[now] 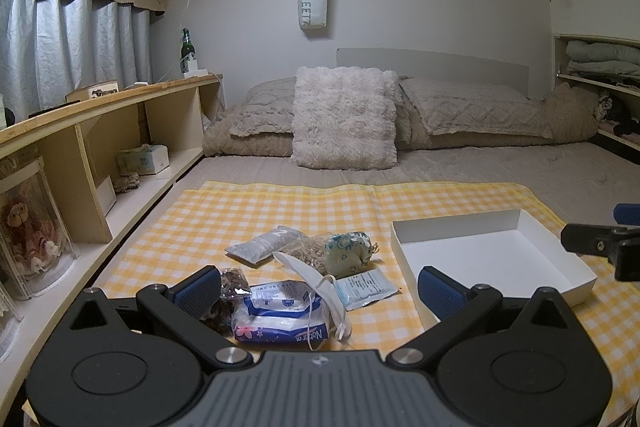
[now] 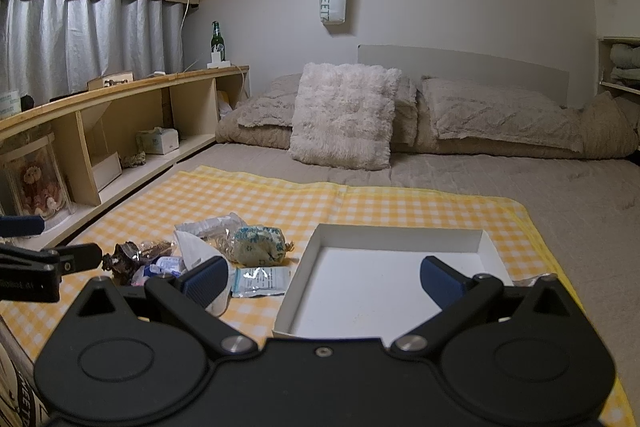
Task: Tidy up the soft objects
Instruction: 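Move left tool to the bagged brown cord while right tool reaches the white face mask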
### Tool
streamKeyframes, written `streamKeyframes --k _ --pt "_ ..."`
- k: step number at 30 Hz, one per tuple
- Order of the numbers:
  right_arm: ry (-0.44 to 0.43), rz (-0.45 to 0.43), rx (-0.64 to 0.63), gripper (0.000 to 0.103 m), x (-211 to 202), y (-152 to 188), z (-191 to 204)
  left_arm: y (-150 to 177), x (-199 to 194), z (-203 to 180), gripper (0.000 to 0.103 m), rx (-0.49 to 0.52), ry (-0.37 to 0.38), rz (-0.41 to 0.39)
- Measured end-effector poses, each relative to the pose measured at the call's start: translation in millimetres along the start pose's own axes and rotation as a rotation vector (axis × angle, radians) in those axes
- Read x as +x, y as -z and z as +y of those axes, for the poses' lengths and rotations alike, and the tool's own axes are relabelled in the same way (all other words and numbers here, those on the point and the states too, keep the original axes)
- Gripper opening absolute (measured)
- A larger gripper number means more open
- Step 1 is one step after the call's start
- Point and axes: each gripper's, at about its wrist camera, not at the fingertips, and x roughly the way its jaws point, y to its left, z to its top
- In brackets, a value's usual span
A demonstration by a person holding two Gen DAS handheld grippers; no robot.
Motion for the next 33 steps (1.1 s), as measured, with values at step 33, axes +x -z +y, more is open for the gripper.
streamKeyframes --k 33 --pt "-0.119 -0.135 -0.045 0.103 78.2 -116.2 24.6 -104.5 90.3 71.2 0.103 -0.134 -0.081 -0.043"
